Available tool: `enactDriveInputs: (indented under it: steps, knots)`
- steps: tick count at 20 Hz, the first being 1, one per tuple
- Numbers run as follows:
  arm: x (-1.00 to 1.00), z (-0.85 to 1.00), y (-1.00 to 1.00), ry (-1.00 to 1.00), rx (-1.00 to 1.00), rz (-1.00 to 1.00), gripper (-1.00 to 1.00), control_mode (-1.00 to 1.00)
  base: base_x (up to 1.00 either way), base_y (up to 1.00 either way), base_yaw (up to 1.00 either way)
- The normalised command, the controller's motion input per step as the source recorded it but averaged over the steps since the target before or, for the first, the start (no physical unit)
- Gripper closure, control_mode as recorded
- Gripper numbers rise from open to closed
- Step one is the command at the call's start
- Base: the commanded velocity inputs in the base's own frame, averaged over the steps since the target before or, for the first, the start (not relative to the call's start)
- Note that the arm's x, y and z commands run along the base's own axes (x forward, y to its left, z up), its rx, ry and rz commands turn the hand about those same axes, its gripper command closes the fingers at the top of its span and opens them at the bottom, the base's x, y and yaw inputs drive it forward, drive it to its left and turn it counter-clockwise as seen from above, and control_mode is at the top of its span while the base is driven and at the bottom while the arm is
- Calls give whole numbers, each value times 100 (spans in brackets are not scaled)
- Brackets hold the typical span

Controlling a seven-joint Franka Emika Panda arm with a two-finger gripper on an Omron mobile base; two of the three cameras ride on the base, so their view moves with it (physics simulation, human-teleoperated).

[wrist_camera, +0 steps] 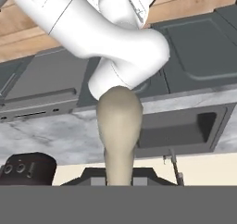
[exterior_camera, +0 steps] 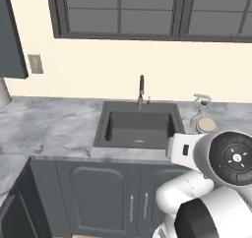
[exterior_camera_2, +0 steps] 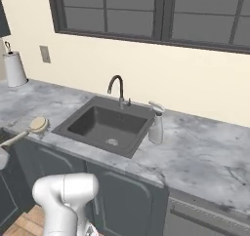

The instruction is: Locate and retrieve the spray and dish brush from the cabinet. Place them next to the sink.

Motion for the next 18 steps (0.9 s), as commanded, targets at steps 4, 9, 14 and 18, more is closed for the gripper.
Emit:
enactDriveInputs:
  steps: [4,9,14,18]
  knots:
    - [0,0,0,0,0,0,100,100,-3,-57,-25]
    - [0,0,0,0,0,0,100,100,0,-26,-42]
    - [0,0,0,0,0,0,100,100,0,-18,-43]
    - [0,0,0,0,0,0,100,100,4,-14,-40]
